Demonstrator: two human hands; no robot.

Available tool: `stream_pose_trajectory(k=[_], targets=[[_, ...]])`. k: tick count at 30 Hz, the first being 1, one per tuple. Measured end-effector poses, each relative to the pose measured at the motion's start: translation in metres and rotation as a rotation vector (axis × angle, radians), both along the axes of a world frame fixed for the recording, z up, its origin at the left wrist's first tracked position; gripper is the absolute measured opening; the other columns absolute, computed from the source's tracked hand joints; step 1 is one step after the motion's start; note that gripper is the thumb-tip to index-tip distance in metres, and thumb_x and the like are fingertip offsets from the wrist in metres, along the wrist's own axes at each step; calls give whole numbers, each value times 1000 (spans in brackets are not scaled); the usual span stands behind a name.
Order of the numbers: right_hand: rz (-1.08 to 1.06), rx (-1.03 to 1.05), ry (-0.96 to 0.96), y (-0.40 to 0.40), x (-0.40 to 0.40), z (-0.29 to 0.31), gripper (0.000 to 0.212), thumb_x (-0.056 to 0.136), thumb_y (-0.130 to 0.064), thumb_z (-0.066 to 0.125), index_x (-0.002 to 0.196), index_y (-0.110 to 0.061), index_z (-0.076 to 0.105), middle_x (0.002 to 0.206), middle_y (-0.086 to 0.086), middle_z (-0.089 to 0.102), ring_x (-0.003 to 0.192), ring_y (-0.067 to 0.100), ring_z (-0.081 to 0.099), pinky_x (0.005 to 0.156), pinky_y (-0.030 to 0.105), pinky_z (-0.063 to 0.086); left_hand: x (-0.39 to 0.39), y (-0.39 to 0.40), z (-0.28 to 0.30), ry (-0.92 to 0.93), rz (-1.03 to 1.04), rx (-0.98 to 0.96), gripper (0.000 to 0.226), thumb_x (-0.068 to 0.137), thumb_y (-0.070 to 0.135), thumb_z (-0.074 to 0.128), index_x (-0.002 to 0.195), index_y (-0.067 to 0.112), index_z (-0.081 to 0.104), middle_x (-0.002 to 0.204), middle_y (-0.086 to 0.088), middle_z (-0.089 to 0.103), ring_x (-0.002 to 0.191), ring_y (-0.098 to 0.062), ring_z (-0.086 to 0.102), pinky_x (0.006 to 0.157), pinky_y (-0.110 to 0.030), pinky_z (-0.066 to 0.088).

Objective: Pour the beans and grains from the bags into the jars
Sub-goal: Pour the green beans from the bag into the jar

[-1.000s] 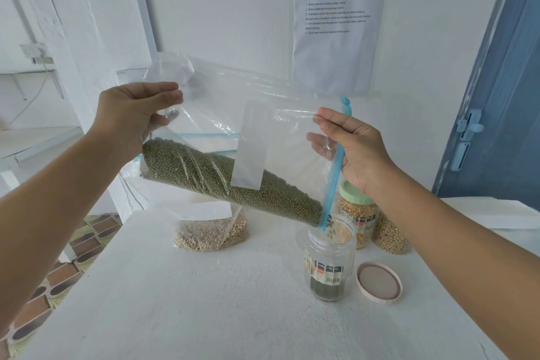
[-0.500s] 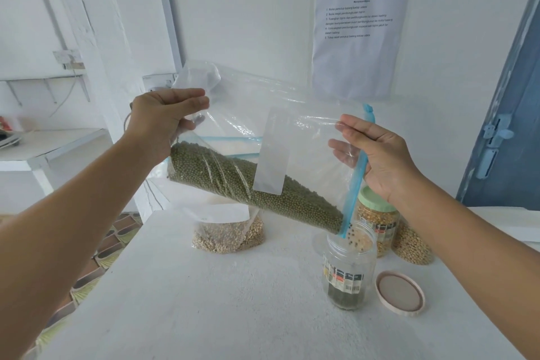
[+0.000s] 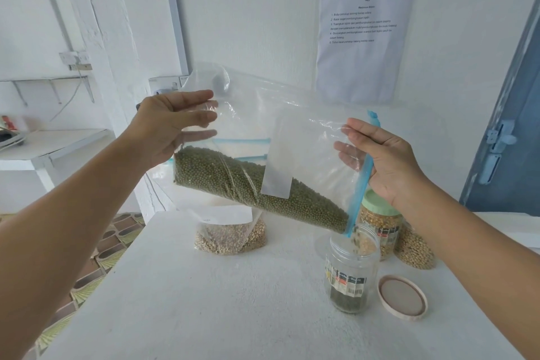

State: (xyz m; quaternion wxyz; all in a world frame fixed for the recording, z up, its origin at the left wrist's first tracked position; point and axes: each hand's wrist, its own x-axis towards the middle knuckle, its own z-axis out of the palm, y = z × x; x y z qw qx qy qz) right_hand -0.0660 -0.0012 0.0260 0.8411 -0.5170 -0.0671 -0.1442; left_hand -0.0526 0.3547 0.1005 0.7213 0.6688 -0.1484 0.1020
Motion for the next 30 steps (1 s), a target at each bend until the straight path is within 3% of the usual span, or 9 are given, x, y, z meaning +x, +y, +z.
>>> stream_pose_trajectory(k=[6,30], targets=[[3,0,10,-1,0,-2,26,92,2,68,115,-8,75,113,9,78,99,36,76,79,34,63,1,2,-3,9,-20,-2,46,74,-5,76,119,4,73,116,-11,78,108,-26,76,77,-38,66],[-1,-3,19,-5,-1,-4,26,93,3,68,115,-8,75,111,8,78,97,35,77,80,36,63,7,-4,-1,-19,22,18,37,83,-7,74,118,4,72,108,-10,80,93,-27,79,75,-31,64]])
